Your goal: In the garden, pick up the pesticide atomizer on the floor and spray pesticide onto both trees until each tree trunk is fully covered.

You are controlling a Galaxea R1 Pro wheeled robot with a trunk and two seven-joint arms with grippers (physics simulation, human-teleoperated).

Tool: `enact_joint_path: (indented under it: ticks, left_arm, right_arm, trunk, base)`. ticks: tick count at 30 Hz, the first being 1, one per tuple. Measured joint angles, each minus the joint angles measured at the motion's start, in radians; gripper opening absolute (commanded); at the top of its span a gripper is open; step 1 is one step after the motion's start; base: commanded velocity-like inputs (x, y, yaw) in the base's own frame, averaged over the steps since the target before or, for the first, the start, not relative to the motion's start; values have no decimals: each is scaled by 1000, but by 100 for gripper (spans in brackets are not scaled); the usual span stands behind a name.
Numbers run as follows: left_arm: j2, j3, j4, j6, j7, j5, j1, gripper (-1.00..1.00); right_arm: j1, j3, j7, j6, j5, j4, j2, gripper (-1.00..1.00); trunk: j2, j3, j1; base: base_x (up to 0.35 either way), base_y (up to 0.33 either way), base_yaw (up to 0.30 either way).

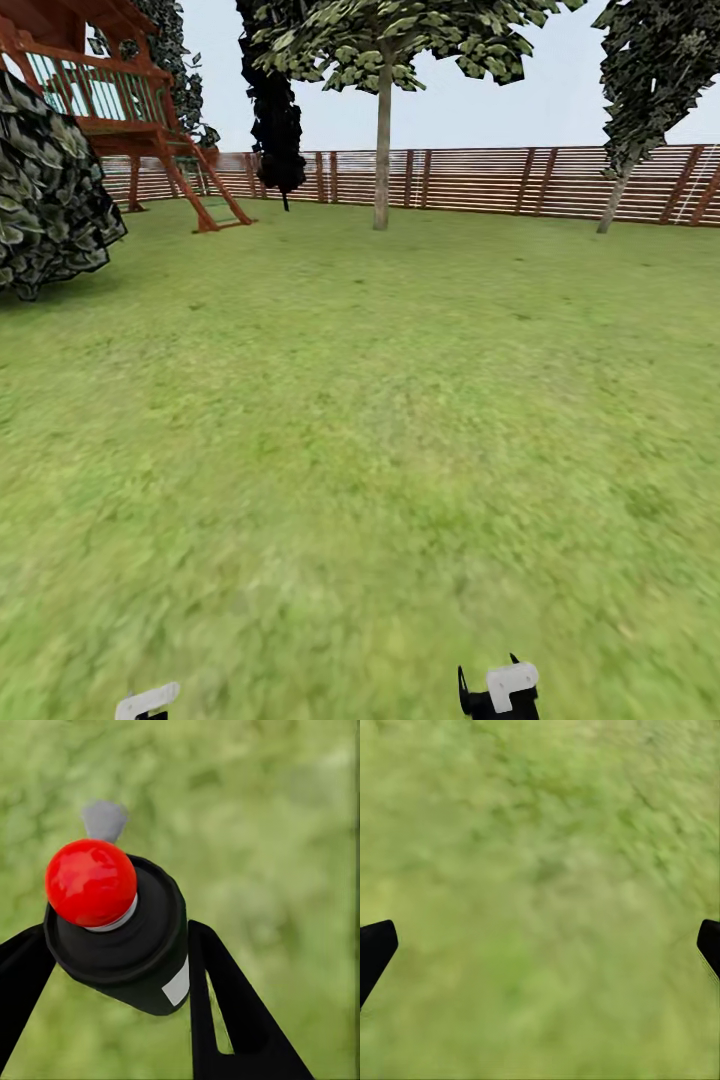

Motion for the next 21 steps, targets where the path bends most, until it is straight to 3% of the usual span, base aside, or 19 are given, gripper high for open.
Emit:
enact_joint_path:
  ticks: [21]
  left_arm:
    - [0, 0, 0, 2, -1, 0, 0, -100]
  right_arm:
    - [0, 0, 0, 0, 0, 0, 0, 100]
  trunk:
    - [0, 0, 0]
  base:
    - [340, 0, 0]
